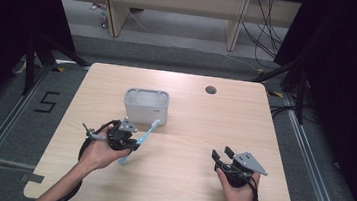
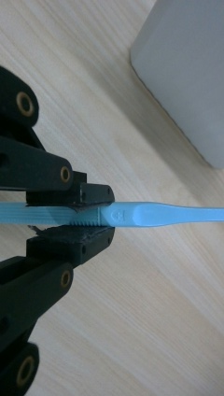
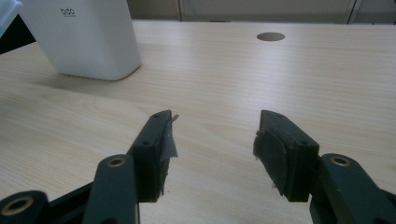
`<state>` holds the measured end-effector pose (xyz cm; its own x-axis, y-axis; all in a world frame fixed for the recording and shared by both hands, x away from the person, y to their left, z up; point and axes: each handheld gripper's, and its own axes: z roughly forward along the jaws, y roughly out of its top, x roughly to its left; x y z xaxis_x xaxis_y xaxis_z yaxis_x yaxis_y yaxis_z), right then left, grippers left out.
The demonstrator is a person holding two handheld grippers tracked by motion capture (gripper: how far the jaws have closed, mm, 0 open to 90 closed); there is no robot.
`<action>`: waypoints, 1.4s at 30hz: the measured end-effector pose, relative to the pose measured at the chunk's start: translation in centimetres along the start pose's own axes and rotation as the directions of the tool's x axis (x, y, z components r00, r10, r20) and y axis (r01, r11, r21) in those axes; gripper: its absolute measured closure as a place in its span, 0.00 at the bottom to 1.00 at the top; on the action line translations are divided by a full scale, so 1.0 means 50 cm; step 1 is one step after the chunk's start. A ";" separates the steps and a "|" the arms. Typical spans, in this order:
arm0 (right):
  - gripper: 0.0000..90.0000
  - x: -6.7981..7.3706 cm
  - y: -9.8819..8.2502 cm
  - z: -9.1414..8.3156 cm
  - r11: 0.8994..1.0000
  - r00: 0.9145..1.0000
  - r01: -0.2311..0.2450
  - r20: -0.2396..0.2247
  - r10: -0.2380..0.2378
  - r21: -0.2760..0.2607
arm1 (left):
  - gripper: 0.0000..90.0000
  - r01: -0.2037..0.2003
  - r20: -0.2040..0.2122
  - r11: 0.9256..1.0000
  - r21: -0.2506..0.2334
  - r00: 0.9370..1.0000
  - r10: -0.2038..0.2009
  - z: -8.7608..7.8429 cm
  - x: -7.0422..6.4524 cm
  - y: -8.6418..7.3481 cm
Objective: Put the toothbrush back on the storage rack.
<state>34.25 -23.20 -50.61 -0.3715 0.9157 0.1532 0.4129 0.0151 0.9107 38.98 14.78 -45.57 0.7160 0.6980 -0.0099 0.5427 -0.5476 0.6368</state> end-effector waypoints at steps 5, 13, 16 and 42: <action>0.51 -0.003 -0.001 0.005 0.999 1.000 0.027 -0.015 -0.028 -0.026 | 0.87 0.020 -0.019 0.999 -0.041 1.000 -0.021 -0.003 0.003 -0.005; 0.51 -0.005 -0.002 0.007 0.998 0.998 0.052 -0.024 -0.052 -0.036 | 0.87 0.011 -0.038 0.996 -0.086 0.999 -0.014 -0.014 0.009 -0.009; 0.51 -0.004 -0.002 0.007 0.998 0.998 0.058 -0.024 -0.059 -0.030 | 0.87 0.009 -0.039 0.996 -0.092 0.999 -0.013 -0.016 0.013 -0.011; 0.50 -0.002 -0.004 0.009 0.997 0.998 0.061 -0.016 -0.061 -0.038 | 0.87 0.090 -0.086 0.963 -0.253 0.990 -0.115 -0.034 0.031 -0.024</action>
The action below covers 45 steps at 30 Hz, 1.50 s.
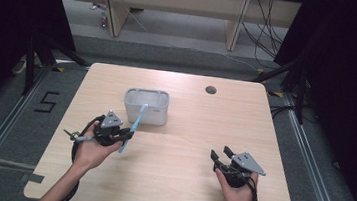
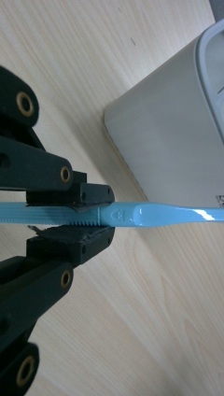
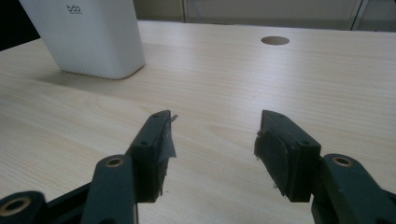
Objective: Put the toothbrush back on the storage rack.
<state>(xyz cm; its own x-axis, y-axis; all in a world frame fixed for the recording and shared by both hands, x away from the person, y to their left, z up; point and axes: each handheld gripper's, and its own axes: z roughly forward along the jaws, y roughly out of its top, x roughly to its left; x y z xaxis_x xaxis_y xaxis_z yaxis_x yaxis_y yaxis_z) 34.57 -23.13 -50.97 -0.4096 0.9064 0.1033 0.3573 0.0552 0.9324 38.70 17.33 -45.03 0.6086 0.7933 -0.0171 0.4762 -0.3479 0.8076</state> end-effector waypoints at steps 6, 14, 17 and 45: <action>0.50 -0.002 0.001 0.001 1.000 1.000 0.016 -0.007 -0.016 -0.003 | 0.87 0.013 -0.010 1.000 -0.017 1.000 -0.013 -0.007 0.006 0.002; 0.50 -0.001 0.001 -0.002 1.000 1.000 0.014 -0.001 -0.014 0.009 | 0.87 0.036 -0.006 0.999 -0.033 0.999 -0.036 -0.009 0.012 0.003; 0.50 -0.003 0.002 -0.002 1.000 1.000 0.027 0.005 -0.028 0.007 | 0.87 0.036 -0.007 0.999 -0.038 0.999 -0.036 -0.009 0.014 0.003; 0.49 -0.004 0.001 -0.003 0.999 0.999 0.041 0.015 -0.041 0.012 | 0.87 0.089 -0.054 0.985 -0.145 0.994 -0.097 -0.021 0.029 0.015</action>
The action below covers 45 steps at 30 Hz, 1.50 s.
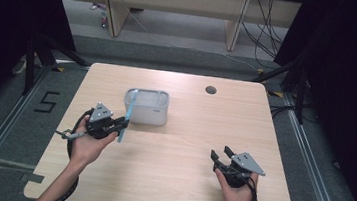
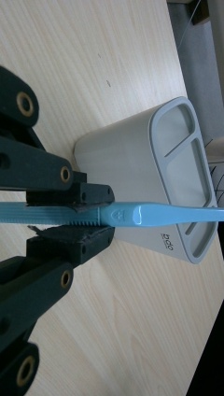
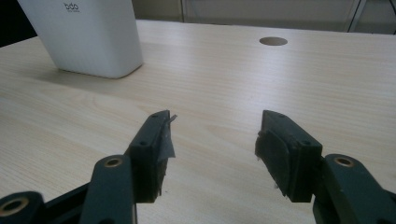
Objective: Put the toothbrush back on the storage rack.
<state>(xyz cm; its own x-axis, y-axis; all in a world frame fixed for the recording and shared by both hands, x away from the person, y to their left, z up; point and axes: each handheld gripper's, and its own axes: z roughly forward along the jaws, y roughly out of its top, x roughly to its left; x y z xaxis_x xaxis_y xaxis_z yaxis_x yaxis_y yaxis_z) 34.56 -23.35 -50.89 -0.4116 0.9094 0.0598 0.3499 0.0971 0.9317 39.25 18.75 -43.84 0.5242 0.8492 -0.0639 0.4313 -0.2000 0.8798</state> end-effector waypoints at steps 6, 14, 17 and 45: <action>0.49 0.001 0.000 0.001 1.000 1.000 -0.010 -0.006 0.010 -0.005 | 0.87 0.005 -0.005 1.000 -0.007 1.000 -0.005 0.000 0.002 0.003; 0.49 0.001 -0.001 0.001 1.000 1.000 0.000 0.003 0.000 -0.008 | 0.87 0.010 -0.010 1.000 -0.014 1.000 -0.010 0.000 0.003 0.007; 0.49 0.001 -0.001 0.001 1.000 1.000 0.000 0.003 0.000 -0.009 | 0.87 0.011 -0.017 1.000 -0.028 1.000 -0.011 -0.001 0.004 0.010; 0.49 0.000 -0.001 0.001 1.000 1.000 0.003 0.006 -0.003 -0.009 | 0.87 0.005 -0.032 0.993 -0.119 0.999 -0.009 -0.002 0.009 0.035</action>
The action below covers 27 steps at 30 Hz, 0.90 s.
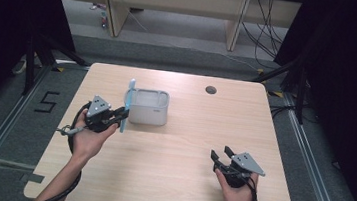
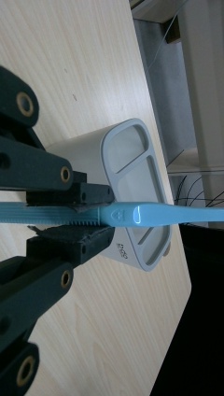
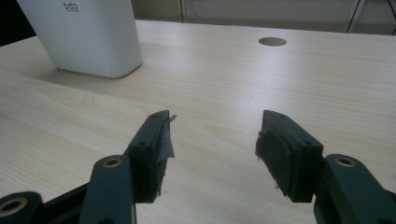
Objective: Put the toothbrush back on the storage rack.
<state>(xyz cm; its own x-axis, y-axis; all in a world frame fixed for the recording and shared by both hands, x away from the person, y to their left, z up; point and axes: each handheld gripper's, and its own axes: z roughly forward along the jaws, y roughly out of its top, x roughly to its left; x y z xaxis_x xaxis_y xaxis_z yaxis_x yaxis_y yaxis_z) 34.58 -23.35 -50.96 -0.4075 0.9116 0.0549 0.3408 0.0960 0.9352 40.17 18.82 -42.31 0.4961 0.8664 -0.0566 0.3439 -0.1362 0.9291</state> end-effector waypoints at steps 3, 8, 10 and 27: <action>0.49 0.004 -0.001 0.001 0.999 0.999 -0.032 -0.005 0.032 0.006 | 0.87 0.000 -0.001 1.000 -0.006 1.000 0.000 0.000 0.002 0.003; 0.48 0.005 -0.002 0.001 0.999 0.999 -0.039 -0.005 0.039 0.009 | 0.87 0.001 0.002 1.000 -0.015 1.000 -0.001 0.002 0.004 0.007; 0.48 0.004 -0.001 0.001 1.000 1.000 -0.030 -0.004 0.030 0.006 | 0.87 -0.004 -0.001 1.000 -0.011 1.000 0.004 0.001 0.004 0.009; 0.48 0.003 -0.002 0.002 1.000 1.000 -0.012 0.004 0.012 0.001 | 0.87 -0.009 -0.009 0.999 -0.034 1.000 0.009 0.002 0.007 0.019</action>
<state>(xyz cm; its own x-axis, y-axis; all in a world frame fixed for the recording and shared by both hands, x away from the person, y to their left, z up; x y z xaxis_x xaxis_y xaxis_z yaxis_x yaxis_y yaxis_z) 34.56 -23.20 -51.06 -0.4001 0.9142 0.0645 0.3467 0.0858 0.9340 40.75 18.93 -41.47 0.4919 0.8695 -0.0449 0.3123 -0.1281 0.9413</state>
